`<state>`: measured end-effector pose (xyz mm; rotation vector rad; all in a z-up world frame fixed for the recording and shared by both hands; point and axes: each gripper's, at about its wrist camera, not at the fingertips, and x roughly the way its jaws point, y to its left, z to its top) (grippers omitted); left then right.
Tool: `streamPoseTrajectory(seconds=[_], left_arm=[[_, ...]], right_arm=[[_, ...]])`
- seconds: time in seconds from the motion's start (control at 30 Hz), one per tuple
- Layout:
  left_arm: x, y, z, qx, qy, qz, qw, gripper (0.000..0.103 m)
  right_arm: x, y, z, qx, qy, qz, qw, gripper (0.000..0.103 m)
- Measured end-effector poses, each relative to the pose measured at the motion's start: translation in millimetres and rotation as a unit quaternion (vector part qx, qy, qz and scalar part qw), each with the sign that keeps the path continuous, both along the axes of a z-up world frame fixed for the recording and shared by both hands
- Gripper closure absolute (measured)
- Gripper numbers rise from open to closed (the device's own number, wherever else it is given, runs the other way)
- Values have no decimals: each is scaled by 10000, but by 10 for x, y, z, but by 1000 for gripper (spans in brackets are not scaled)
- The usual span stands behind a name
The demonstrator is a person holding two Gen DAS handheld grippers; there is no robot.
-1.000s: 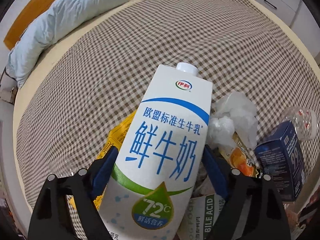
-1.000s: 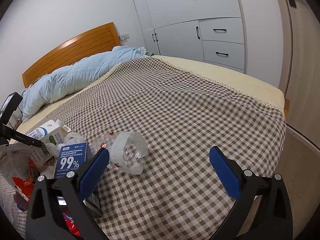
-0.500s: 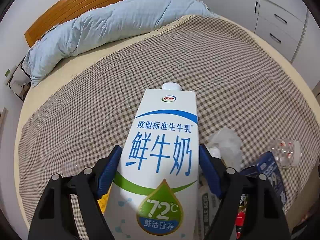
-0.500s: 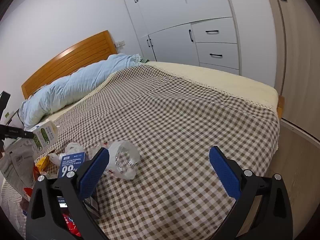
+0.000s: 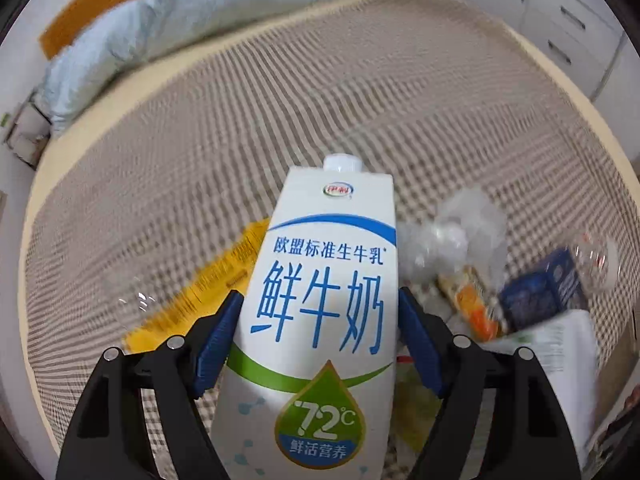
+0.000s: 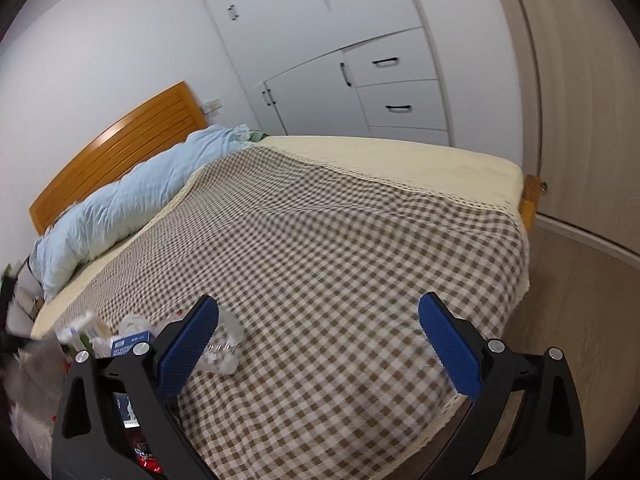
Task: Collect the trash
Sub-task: 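Grasp the white milk carton with the left tool and lift it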
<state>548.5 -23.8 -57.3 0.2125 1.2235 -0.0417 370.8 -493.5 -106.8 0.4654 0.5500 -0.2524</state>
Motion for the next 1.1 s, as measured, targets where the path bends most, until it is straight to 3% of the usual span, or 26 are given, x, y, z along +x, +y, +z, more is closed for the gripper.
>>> streamPoseTrajectory(seconds=[0.4, 0.57, 0.8, 1.1], left_arm=[[25, -39, -238, 54, 522, -75, 9986, 30], [-46, -66, -109, 161, -38, -75, 9998, 33], [-257, 46, 317, 137, -717, -20, 9973, 33], [-1099, 271, 864, -43, -1504, -126, 9885, 33]], right_arm=[[51, 61, -9, 39, 70, 120, 9999, 6], [46, 66, 13, 54, 31, 143, 9999, 6], [26, 115, 36, -25, 27, 154, 9999, 6], [-148, 543, 209, -495, -181, 522, 9972, 6]])
